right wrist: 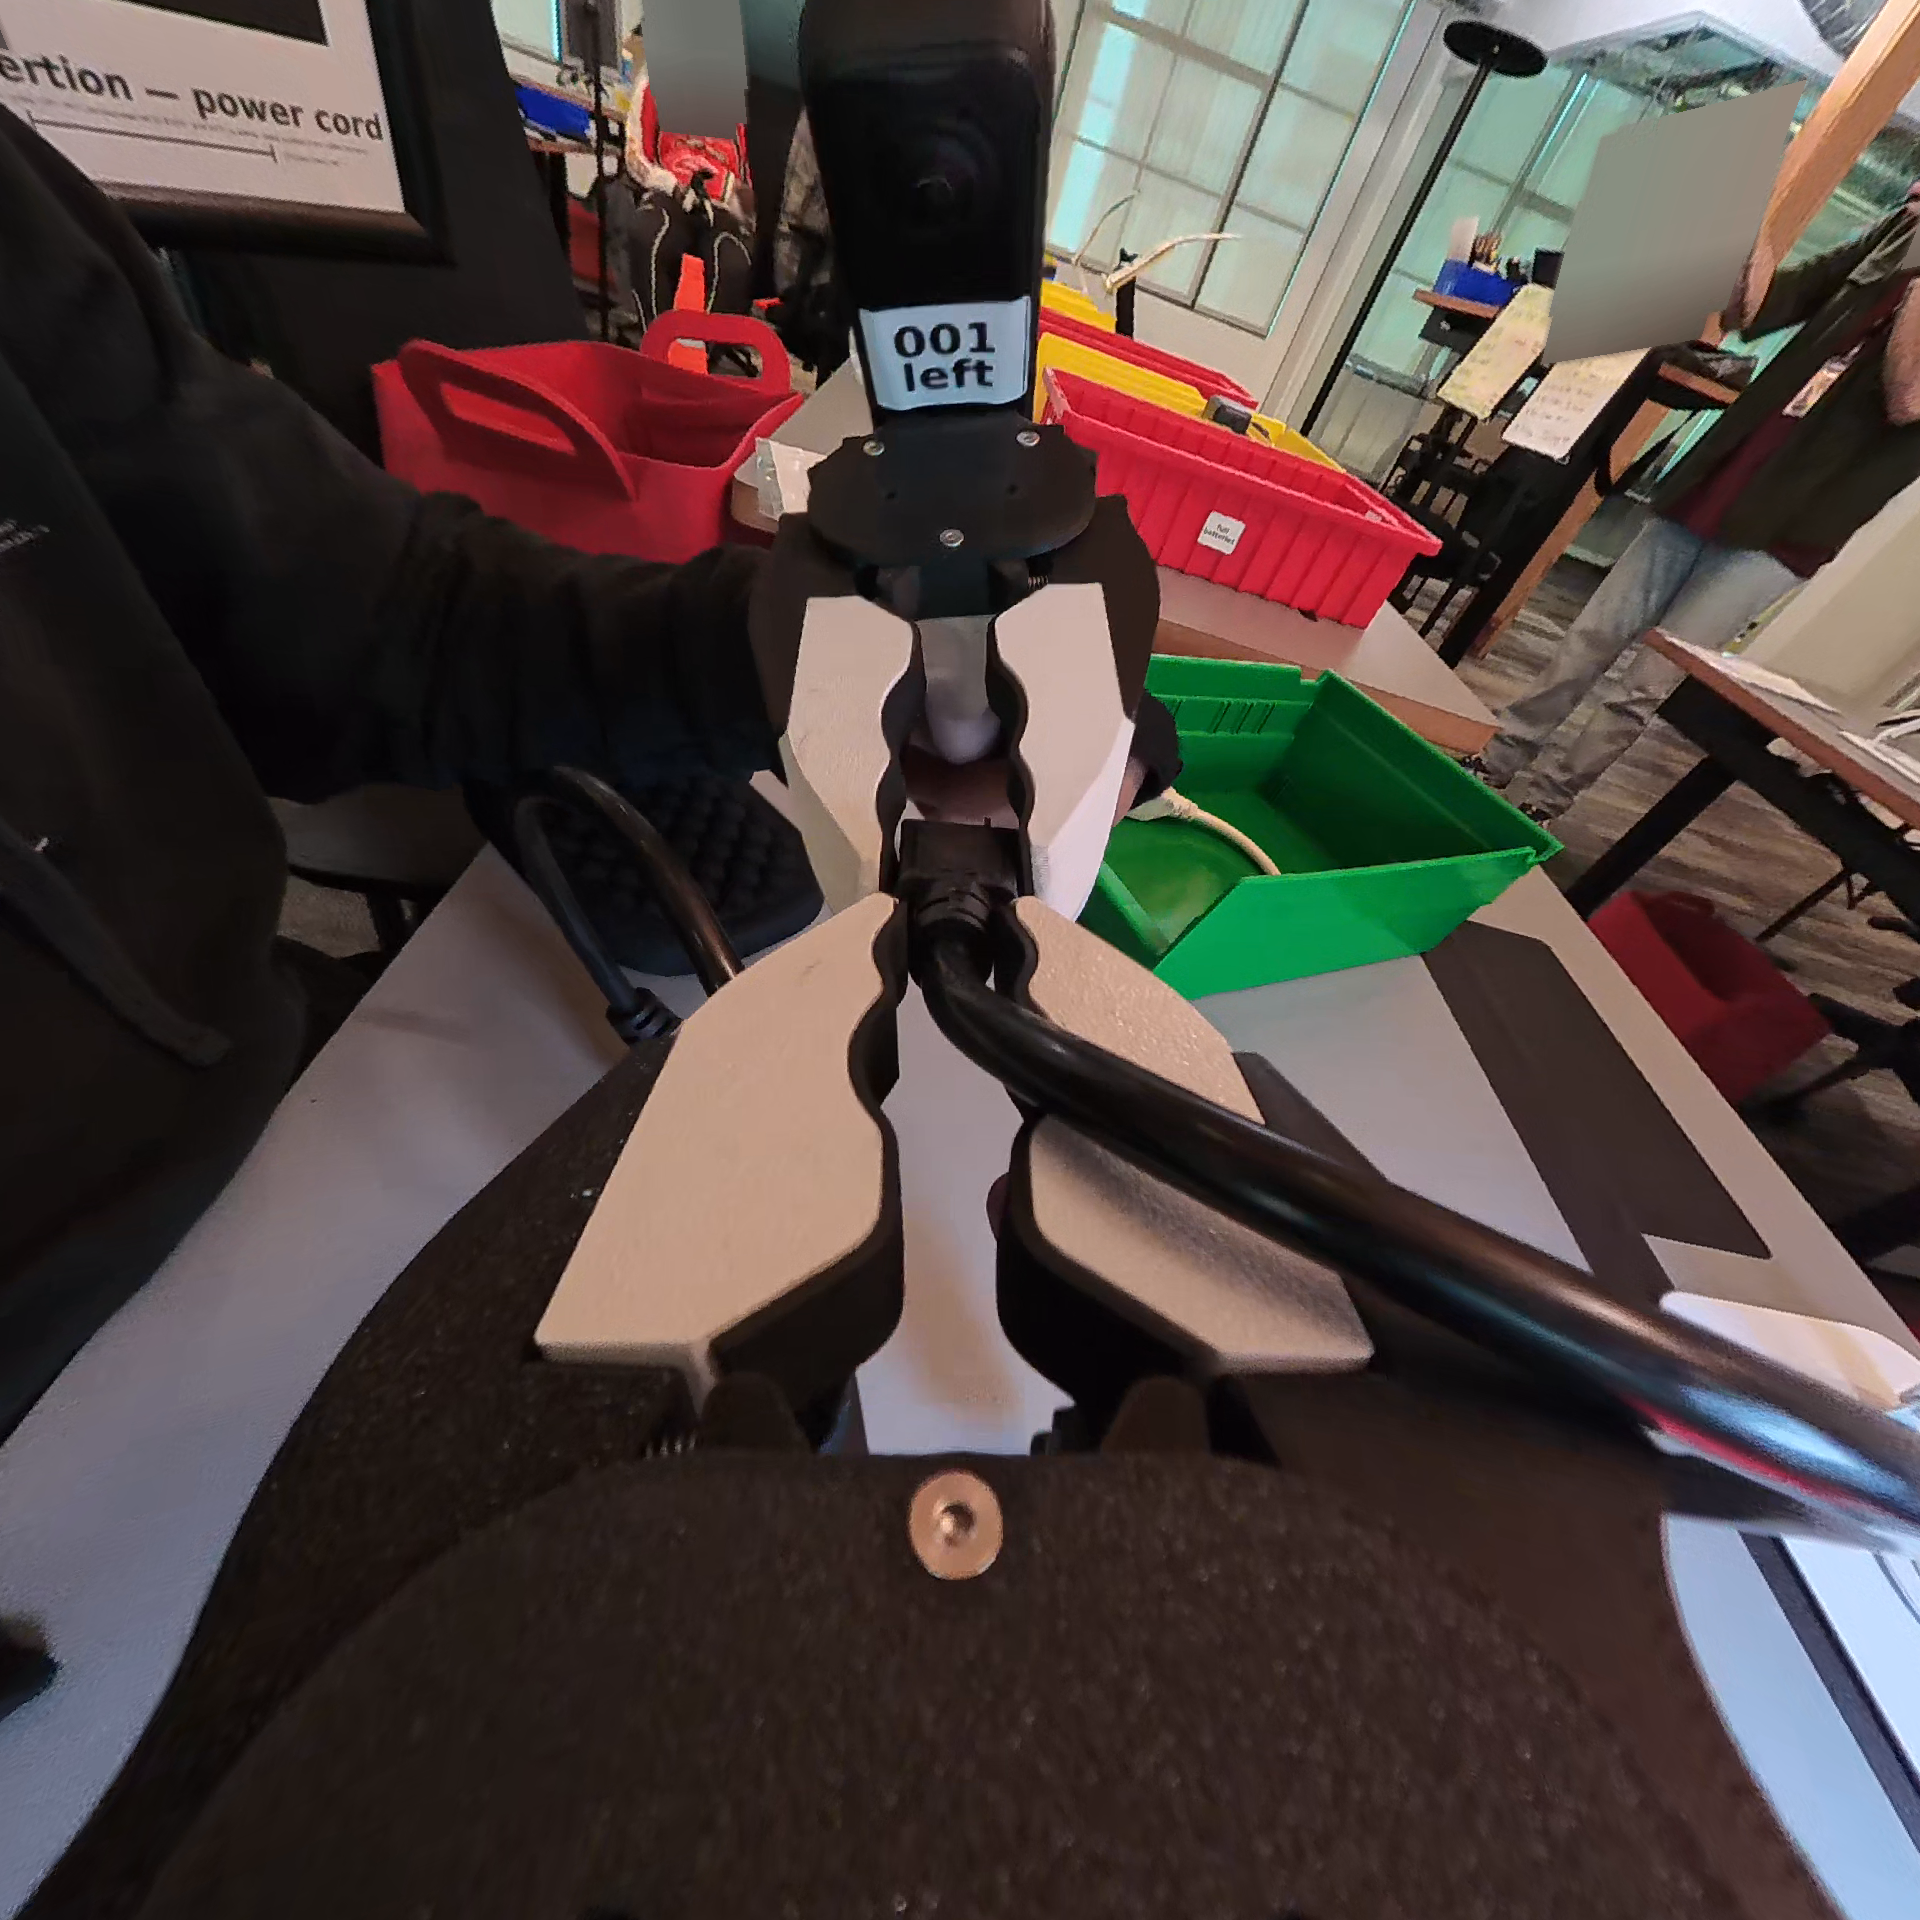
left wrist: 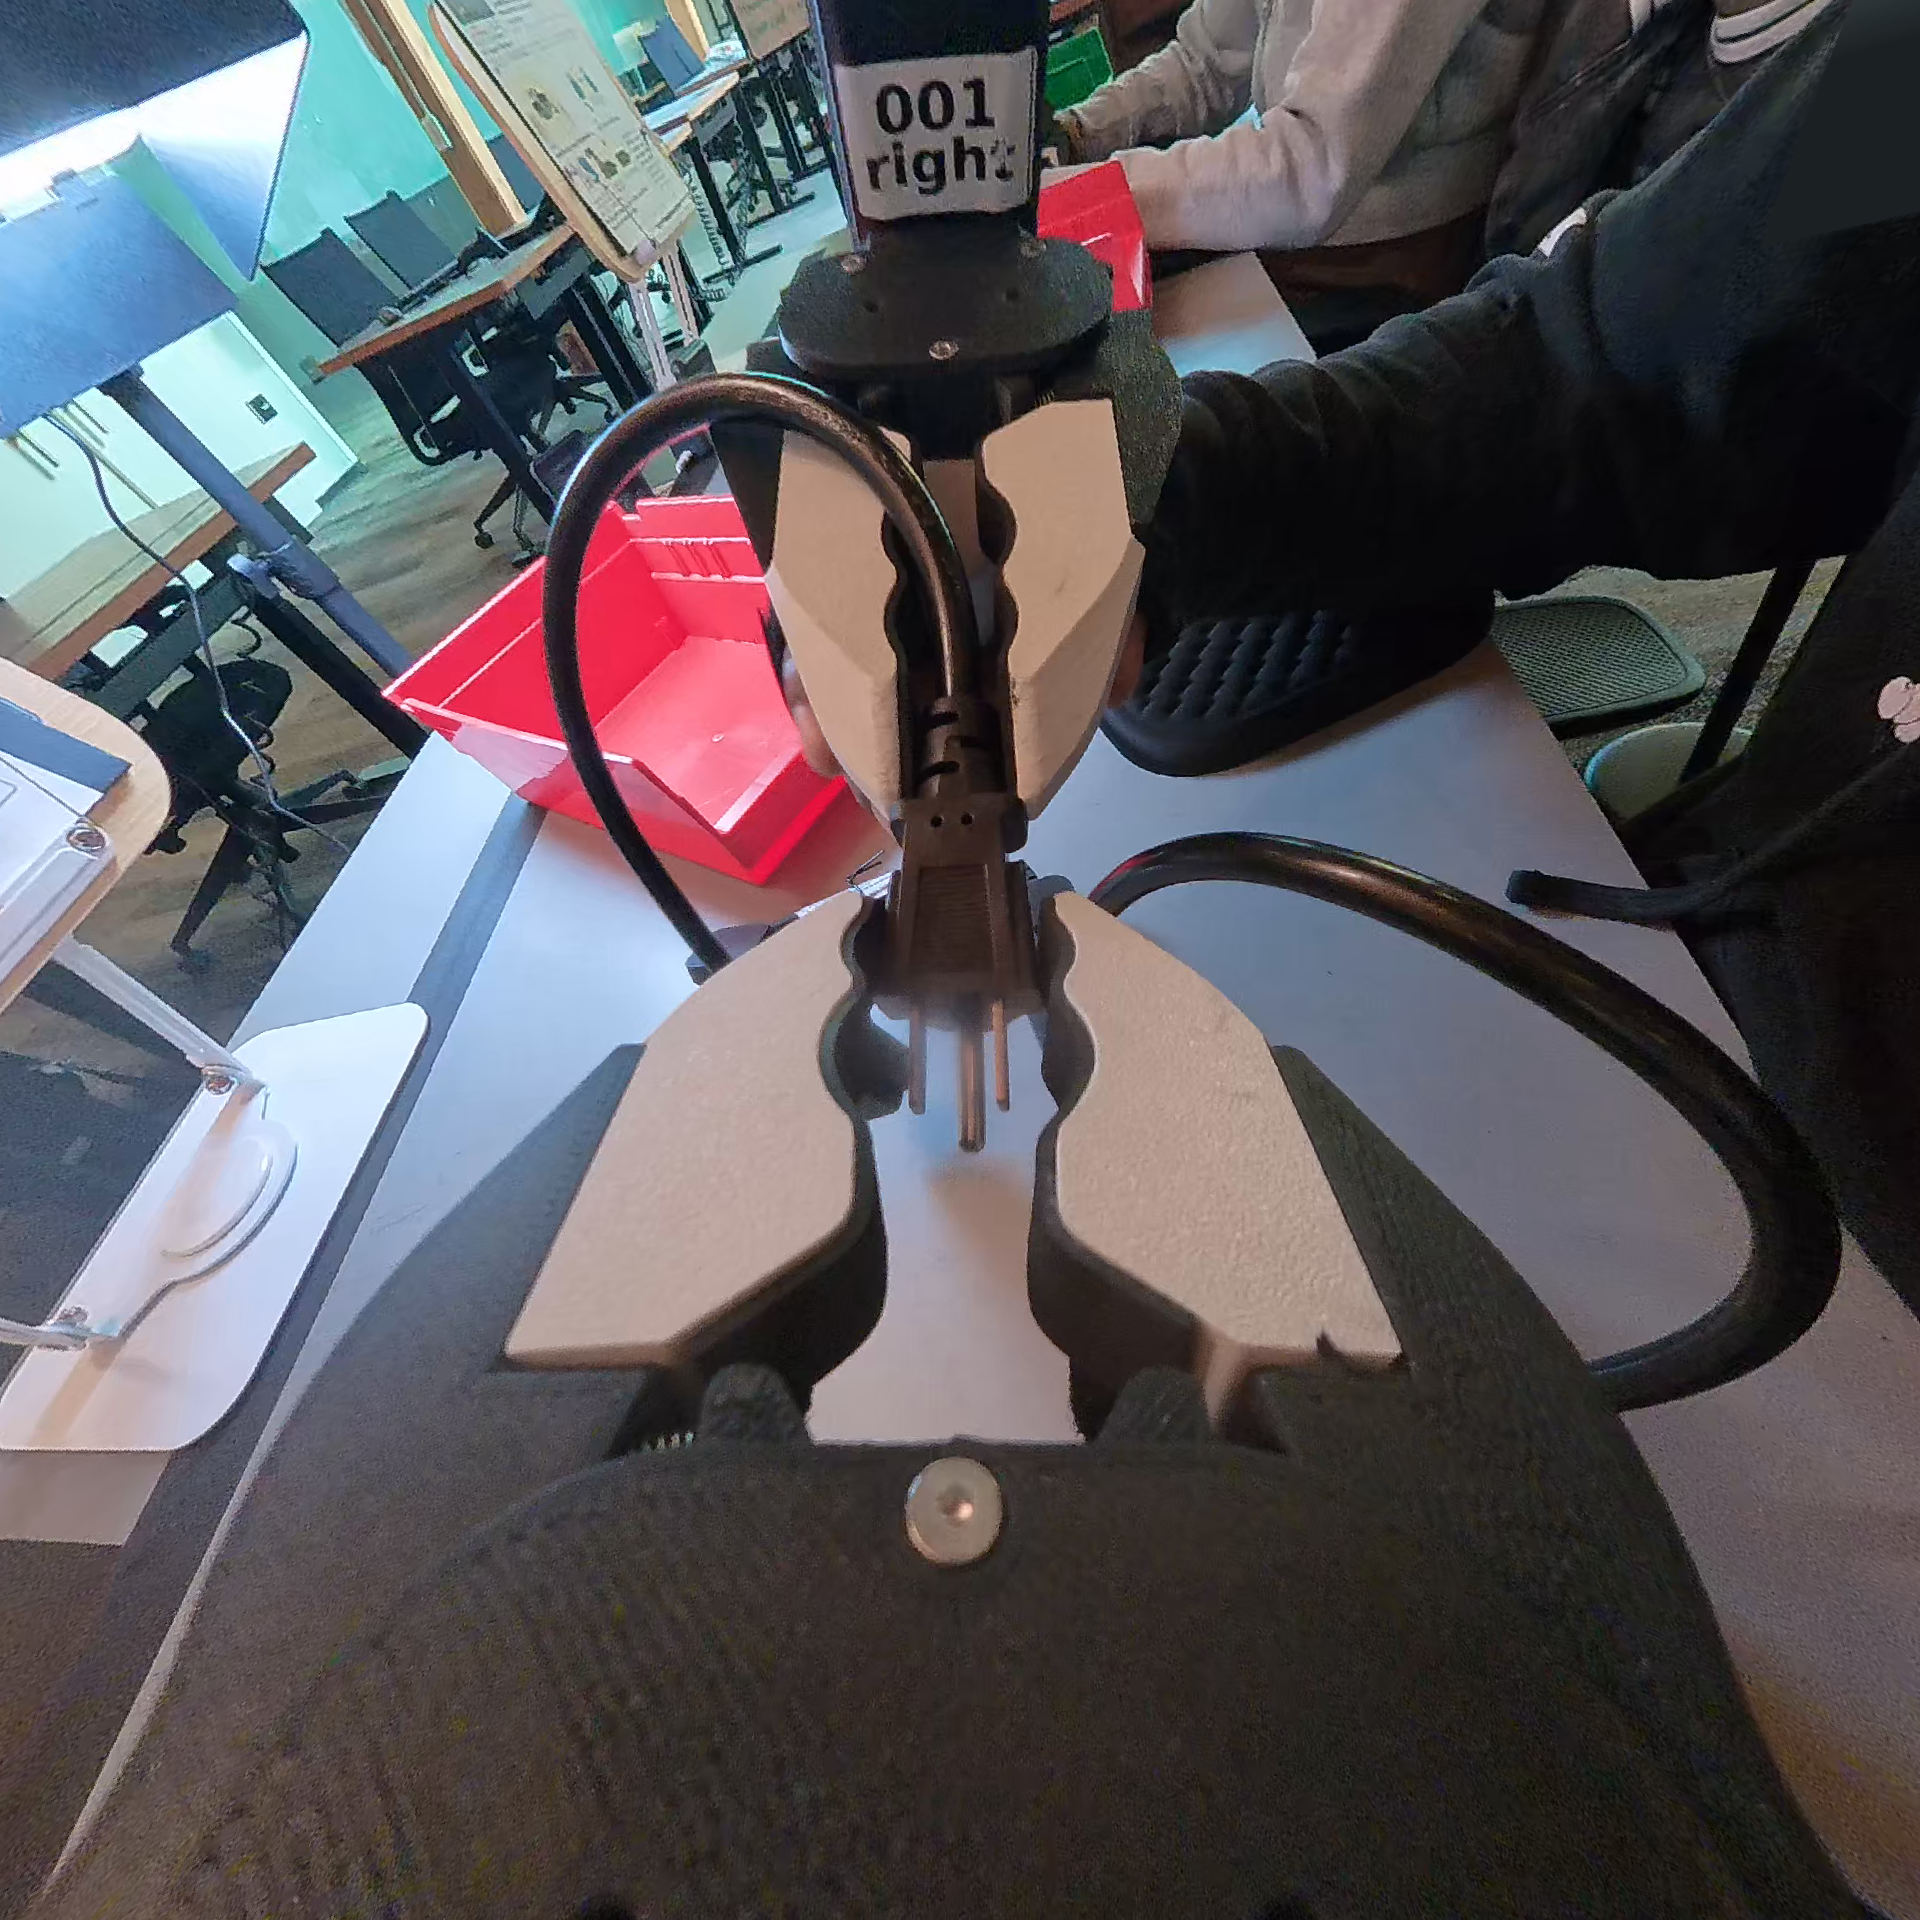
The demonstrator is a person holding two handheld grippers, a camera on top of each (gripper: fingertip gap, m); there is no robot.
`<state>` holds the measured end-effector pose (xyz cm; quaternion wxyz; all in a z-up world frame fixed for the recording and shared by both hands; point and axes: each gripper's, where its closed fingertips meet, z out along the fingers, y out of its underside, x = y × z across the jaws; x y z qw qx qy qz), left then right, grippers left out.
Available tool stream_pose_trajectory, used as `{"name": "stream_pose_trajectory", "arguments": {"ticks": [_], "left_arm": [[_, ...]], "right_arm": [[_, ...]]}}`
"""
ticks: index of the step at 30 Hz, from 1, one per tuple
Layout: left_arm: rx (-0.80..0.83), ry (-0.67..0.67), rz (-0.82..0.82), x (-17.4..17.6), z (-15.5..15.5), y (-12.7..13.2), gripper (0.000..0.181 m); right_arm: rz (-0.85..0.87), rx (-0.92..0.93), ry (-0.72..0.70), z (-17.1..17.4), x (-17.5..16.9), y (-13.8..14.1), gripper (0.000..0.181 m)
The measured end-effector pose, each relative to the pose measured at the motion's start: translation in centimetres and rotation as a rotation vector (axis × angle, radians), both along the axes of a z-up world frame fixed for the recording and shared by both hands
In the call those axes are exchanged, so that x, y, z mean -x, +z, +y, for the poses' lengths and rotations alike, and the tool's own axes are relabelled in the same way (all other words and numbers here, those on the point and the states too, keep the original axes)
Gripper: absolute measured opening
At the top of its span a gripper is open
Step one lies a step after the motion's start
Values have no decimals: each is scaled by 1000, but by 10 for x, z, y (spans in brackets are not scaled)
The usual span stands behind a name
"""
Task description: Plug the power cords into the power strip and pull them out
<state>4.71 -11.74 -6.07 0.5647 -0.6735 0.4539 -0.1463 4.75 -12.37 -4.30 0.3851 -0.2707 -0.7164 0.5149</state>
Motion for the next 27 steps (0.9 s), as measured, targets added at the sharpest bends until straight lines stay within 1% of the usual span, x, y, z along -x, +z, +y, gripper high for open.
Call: {"name": "stream_pose_trajectory", "arguments": {"ticks": [6, 11, 13, 15, 17, 18, 21, 24, 27], "left_arm": [[26, 18, -36, 6, 4, -4, 28], [5, 44, -166, 14, 10, 8, 31], [13, 85, -202, 29, 13, 10, 36], [68, 124, -227, 45, 14, 5, 39], [119, 186, -197, 59, 17, -11, 40], [148, 210, -162, 62, 18, -23, 40], [249, 222, -59, 59, 14, -65, 42], [334, 181, 18, 44, 5, -98, 42], [392, 146, 62, 27, -1, -117, 45]], "right_arm": [[9, 40, -15, 3, 6, -4, 15], [32, 82, -54, 12, 9, 4, 15], [64, 77, -88, 21, 4, 14, 15], [115, 64, -128, 31, -5, 35, 15], [162, 18, -190, 41, -18, 56, 15], [181, -6, -220, 45, -26, 66, 15], [177, -101, -312, 57, -48, 81, 14], [101, -200, -395, 67, -69, 72, 14], [-4, -246, -451, 73, -86, 46, 14]]}}
